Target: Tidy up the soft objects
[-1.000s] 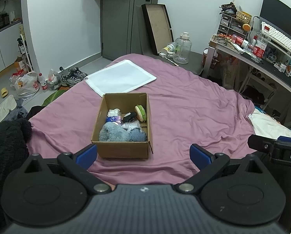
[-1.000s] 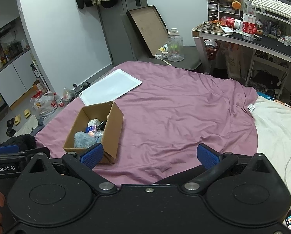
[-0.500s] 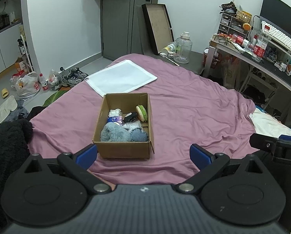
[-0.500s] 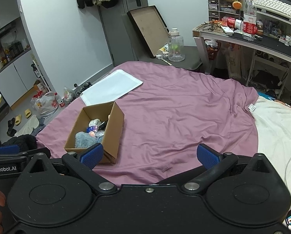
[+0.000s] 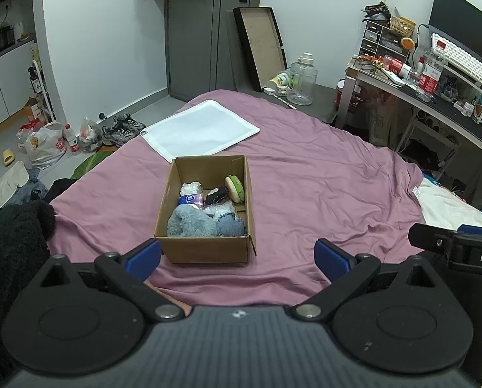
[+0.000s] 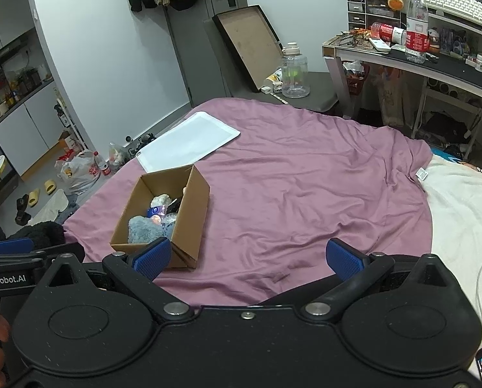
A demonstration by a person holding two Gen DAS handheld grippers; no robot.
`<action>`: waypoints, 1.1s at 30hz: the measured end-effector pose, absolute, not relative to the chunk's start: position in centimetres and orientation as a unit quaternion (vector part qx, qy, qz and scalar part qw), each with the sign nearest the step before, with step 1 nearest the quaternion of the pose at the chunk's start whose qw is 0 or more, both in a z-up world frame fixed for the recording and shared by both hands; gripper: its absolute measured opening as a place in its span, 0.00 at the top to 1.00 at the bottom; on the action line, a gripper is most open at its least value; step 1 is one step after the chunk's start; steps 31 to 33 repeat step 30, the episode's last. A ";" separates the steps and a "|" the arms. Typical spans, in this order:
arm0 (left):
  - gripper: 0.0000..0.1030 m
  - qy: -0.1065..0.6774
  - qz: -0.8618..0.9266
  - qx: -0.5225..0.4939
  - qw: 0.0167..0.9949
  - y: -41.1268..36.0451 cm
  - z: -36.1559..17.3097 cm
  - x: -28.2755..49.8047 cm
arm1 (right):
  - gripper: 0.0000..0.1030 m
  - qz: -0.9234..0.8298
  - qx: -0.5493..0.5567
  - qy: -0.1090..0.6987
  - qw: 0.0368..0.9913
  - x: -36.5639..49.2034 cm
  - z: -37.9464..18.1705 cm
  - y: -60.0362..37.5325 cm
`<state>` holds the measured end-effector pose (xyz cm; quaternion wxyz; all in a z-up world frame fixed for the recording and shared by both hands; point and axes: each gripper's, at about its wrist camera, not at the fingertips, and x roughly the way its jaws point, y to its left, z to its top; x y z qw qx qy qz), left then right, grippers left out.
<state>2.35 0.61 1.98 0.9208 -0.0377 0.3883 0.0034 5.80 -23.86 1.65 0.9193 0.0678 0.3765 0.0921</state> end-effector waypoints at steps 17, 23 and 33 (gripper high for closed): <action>0.03 0.388 0.001 -0.032 0.921 0.5 2.2 2.4 | 0.00 0.095 0.075 0.379 0.917 5.8 1.9 -24.1; 0.03 0.389 -0.001 -0.032 0.921 0.6 2.2 2.4 | 0.00 0.093 0.075 0.380 0.917 5.9 1.9 -24.0; 0.03 0.389 -0.002 -0.038 0.920 1.0 2.0 2.2 | 0.00 0.086 0.074 0.383 0.917 6.0 1.4 -23.9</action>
